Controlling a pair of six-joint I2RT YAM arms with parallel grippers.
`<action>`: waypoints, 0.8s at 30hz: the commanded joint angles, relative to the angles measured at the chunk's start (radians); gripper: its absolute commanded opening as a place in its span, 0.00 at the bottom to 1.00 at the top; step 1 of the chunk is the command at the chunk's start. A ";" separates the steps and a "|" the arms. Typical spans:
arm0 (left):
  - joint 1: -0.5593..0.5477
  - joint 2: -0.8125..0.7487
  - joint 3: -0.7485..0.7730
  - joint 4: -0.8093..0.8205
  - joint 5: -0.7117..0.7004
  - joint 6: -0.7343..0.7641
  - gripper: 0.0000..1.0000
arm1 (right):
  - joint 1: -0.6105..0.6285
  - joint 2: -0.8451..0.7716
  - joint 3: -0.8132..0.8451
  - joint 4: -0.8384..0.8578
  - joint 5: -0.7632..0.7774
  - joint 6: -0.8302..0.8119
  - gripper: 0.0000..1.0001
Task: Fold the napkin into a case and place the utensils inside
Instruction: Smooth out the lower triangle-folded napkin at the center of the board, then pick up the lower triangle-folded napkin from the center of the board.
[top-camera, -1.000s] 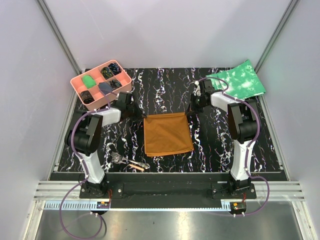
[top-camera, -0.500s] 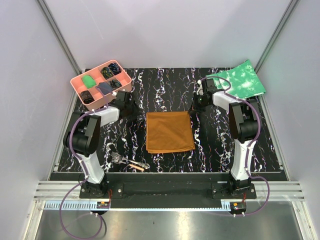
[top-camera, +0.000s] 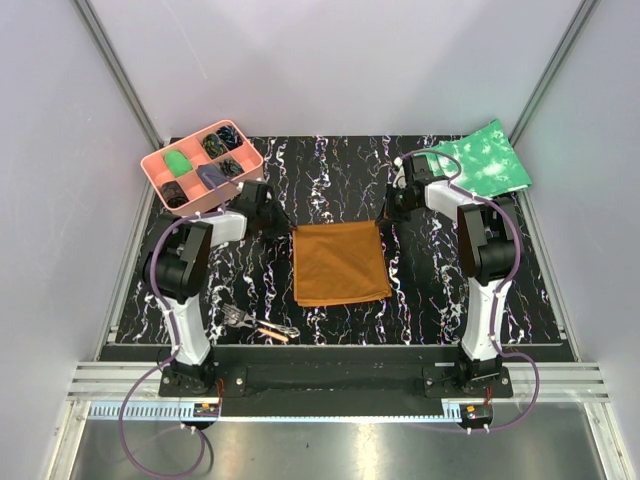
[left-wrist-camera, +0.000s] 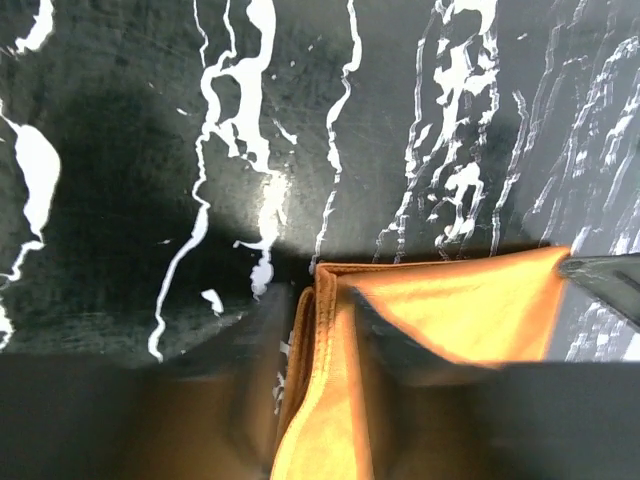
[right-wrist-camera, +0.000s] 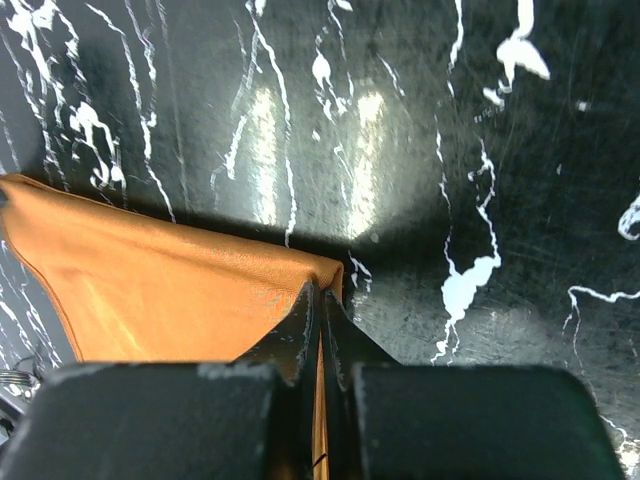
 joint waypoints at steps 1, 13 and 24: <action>-0.006 0.032 0.044 -0.094 -0.064 0.010 0.17 | 0.000 0.012 0.074 -0.017 0.016 -0.031 0.02; -0.007 -0.341 -0.049 -0.247 -0.149 0.008 0.76 | 0.056 -0.181 0.134 -0.261 0.405 -0.027 0.63; 0.005 -0.880 -0.134 -0.643 -0.407 -0.057 0.78 | 0.496 -0.258 0.134 -0.361 0.534 0.283 0.76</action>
